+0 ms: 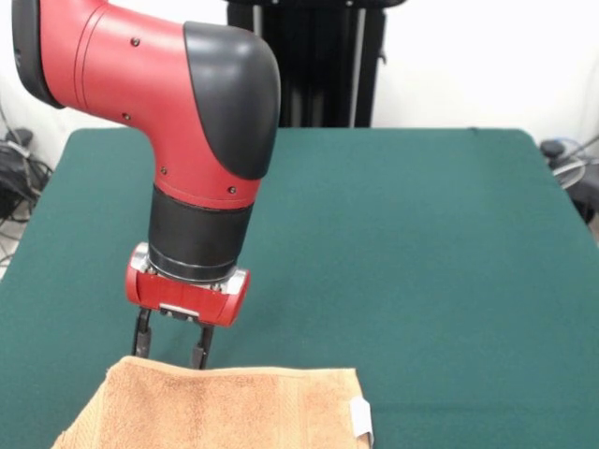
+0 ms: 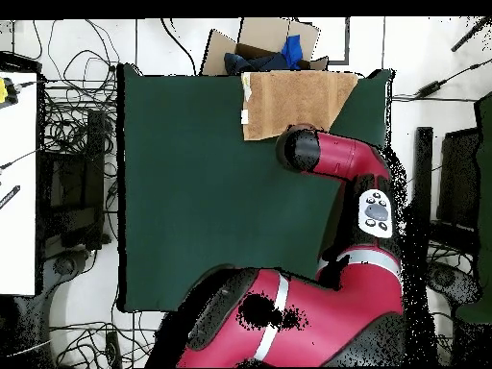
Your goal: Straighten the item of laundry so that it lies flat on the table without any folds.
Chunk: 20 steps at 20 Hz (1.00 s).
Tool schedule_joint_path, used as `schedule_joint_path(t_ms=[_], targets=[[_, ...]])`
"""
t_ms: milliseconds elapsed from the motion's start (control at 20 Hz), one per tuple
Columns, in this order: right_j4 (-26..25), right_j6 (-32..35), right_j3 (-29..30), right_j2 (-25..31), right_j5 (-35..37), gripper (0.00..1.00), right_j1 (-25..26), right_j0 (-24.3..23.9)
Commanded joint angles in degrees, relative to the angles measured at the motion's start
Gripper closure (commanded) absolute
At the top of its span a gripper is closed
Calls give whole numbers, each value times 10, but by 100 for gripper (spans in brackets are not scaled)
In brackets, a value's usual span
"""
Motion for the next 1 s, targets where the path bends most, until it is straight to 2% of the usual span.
schedule_joint_path(t_ms=[50, 1000], targets=[[0, 52, 38, 33, 33, 0, 13, -1], [1, 51, 39, 34, 37, 0, 14, -2]])
